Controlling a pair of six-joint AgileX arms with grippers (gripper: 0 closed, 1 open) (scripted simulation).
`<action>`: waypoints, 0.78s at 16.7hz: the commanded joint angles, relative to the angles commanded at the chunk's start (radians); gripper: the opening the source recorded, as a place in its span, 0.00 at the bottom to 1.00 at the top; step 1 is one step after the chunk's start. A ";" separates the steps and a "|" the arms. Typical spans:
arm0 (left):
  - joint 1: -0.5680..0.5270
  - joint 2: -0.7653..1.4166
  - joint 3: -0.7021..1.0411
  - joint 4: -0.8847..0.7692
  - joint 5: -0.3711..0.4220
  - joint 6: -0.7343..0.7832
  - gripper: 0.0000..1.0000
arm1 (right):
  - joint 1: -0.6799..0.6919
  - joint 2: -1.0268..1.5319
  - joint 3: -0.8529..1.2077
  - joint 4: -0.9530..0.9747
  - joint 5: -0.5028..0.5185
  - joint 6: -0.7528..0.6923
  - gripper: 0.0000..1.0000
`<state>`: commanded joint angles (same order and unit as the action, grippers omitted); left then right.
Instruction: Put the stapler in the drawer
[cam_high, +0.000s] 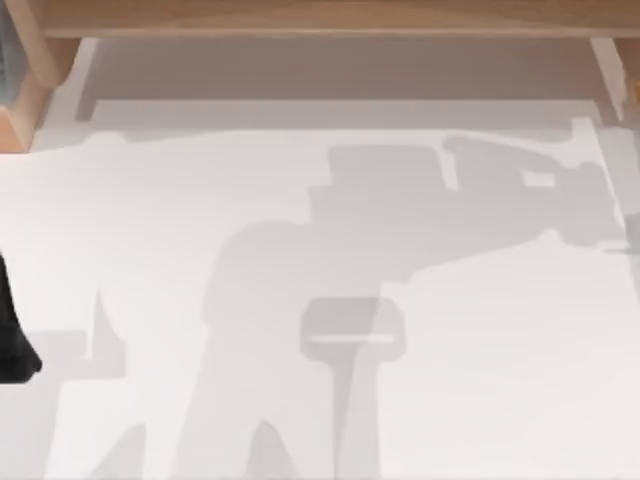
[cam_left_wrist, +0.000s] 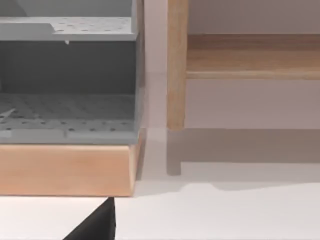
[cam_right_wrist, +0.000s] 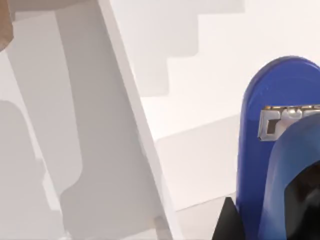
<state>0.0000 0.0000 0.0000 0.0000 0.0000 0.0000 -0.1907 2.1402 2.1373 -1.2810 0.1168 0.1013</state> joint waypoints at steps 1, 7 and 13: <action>0.000 0.000 0.000 0.000 0.000 0.000 1.00 | -0.040 0.047 0.055 -0.009 -0.007 -0.066 0.00; 0.000 0.000 0.000 0.000 0.000 0.000 1.00 | -0.173 0.355 0.295 -0.080 -0.073 -0.368 0.00; 0.000 0.000 0.000 0.000 0.000 0.000 1.00 | -0.181 0.476 0.342 -0.147 -0.099 -0.439 0.00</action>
<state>0.0000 0.0000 0.0000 0.0000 0.0000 0.0000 -0.3717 2.6162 2.4795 -1.4285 0.0175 -0.3382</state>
